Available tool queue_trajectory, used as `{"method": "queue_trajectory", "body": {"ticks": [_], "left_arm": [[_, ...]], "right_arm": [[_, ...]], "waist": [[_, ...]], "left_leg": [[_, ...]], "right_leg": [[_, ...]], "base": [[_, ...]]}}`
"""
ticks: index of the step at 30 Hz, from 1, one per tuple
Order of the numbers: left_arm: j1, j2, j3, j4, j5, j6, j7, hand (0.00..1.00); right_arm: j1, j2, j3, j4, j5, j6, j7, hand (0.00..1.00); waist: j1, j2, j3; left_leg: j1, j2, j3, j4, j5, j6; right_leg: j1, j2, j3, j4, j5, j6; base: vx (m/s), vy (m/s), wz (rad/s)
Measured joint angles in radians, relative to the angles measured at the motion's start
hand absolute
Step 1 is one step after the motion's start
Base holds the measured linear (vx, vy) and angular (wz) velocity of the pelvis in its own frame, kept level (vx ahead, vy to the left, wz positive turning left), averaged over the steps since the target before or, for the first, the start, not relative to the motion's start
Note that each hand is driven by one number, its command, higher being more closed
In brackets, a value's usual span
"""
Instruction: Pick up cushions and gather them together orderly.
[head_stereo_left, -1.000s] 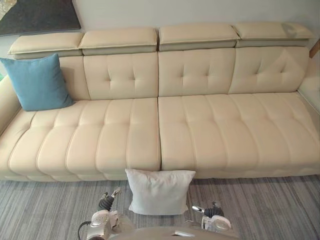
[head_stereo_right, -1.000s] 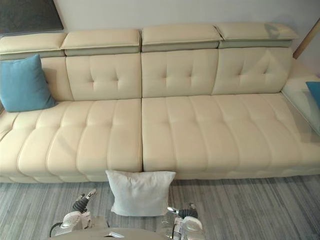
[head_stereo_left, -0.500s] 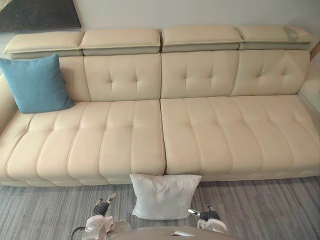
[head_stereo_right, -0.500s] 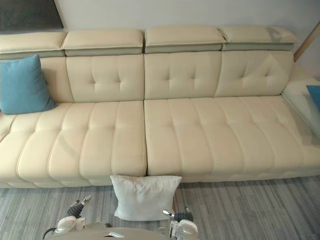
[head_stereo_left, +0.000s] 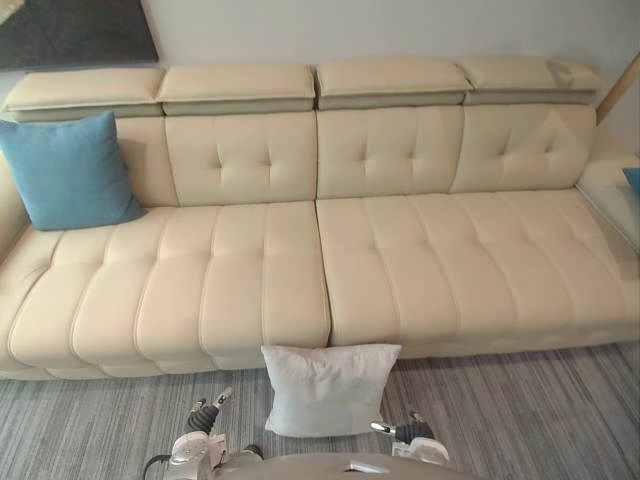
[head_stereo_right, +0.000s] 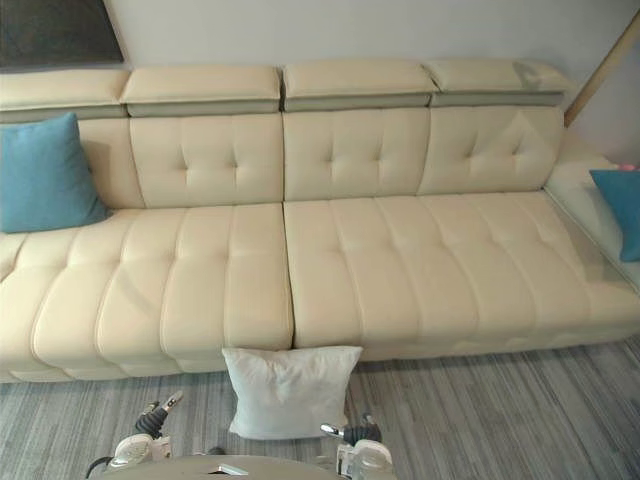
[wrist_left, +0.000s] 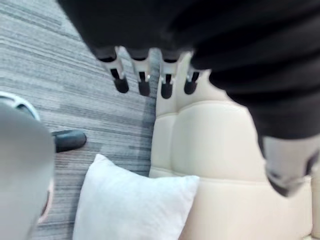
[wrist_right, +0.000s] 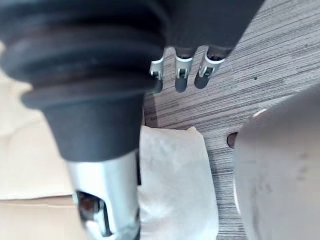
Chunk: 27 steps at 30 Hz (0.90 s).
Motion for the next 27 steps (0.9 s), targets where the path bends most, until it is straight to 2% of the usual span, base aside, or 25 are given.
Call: {"method": "queue_trajectory", "body": {"ticks": [1,3,7,11,13,17,19,21,22,27], "left_arm": [[-0.044,0.009,-0.006,-0.008,-0.001,0.000,0.010,0.00],[-0.084,0.012,-0.029,-0.039,-0.029,-0.001,0.035,0.00],[-0.167,0.017,-0.038,-0.079,-0.083,-0.002,0.070,0.00],[-0.238,0.025,-0.035,-0.130,-0.120,-0.009,0.094,0.00],[-0.290,0.052,-0.032,-0.158,-0.154,-0.010,0.099,0.00],[-0.364,0.073,-0.011,-0.198,-0.196,-0.011,0.119,0.00],[-0.420,0.085,0.014,-0.215,-0.206,-0.012,0.130,0.00],[-0.461,0.098,0.029,-0.234,-0.218,-0.015,0.135,0.00],[-0.519,0.123,0.050,-0.247,-0.236,-0.019,0.137,0.00],[-0.581,0.180,0.053,-0.283,-0.237,-0.019,0.137,0.00]], "right_arm": [[-0.038,-0.003,0.026,-0.016,-0.005,0.000,-0.004,0.00],[-0.088,-0.023,0.060,-0.079,-0.005,0.002,-0.027,0.00],[-0.177,-0.065,0.098,-0.165,-0.005,0.007,-0.058,0.00],[-0.263,-0.086,0.106,-0.225,-0.004,0.008,-0.079,0.00],[-0.324,-0.101,0.118,-0.267,-0.003,0.010,-0.113,0.00],[-0.417,-0.112,0.113,-0.314,0.008,0.014,-0.154,0.00],[-0.472,-0.125,0.093,-0.353,0.036,0.012,-0.177,0.00],[-0.526,-0.140,0.069,-0.362,0.064,0.009,-0.200,0.00],[-0.589,-0.163,0.043,-0.379,0.096,0.007,-0.220,0.00],[-0.664,-0.214,0.025,-0.399,0.127,0.006,-0.252,0.00]], "waist": [[-0.003,-0.006,0.050],[-0.001,0.017,0.098],[-0.004,0.029,0.184],[-0.008,0.033,0.230],[-0.009,0.033,0.252],[-0.006,0.034,0.293],[-0.004,0.037,0.315],[-0.004,0.036,0.330],[-0.003,0.037,0.364],[0.005,0.037,0.384]], "left_leg": [[-0.088,0.034,0.001,0.138,-0.055,0.006],[-0.270,0.108,0.005,0.346,-0.140,0.013],[-0.442,0.164,0.034,0.527,-0.216,0.028],[-0.575,0.190,0.060,0.600,-0.227,0.045],[-0.686,0.211,0.065,0.638,-0.232,0.053],[-0.809,0.236,0.063,0.679,-0.222,0.051],[-0.877,0.242,0.055,0.703,-0.208,0.074],[-0.933,0.248,0.050,0.730,-0.203,0.081],[-1.003,0.255,0.031,0.772,-0.205,0.084],[-1.160,0.280,0.002,0.868,-0.212,0.093]], "right_leg": [[-0.054,0.006,0.013,0.046,0.000,0.001],[-0.202,0.033,0.046,0.137,-0.003,0.001],[-0.411,0.046,0.109,0.296,-0.027,0.004],[-0.569,0.052,0.153,0.361,-0.023,-0.005],[-0.681,0.061,0.162,0.388,-0.006,-0.010],[-0.808,0.075,0.167,0.422,0.009,-0.011],[-0.880,0.075,0.165,0.468,0.010,-0.006],[-0.943,0.074,0.163,0.513,0.000,-0.002],[-1.015,0.074,0.159,0.576,-0.019,-0.006],[-1.180,0.074,0.157,0.703,-0.059,-0.012]], "base": [[-0.16,0.002,-0.24],[-0.23,0.023,-0.36],[-0.28,0.119,-0.39],[-0.18,0.056,-0.26],[-0.13,0.010,-0.19],[-0.06,-0.024,-0.11],[-0.01,-0.015,0.03],[-0.01,-0.030,0.11],[-0.02,-0.029,0.13],[-0.04,-0.049,0.10]]}}
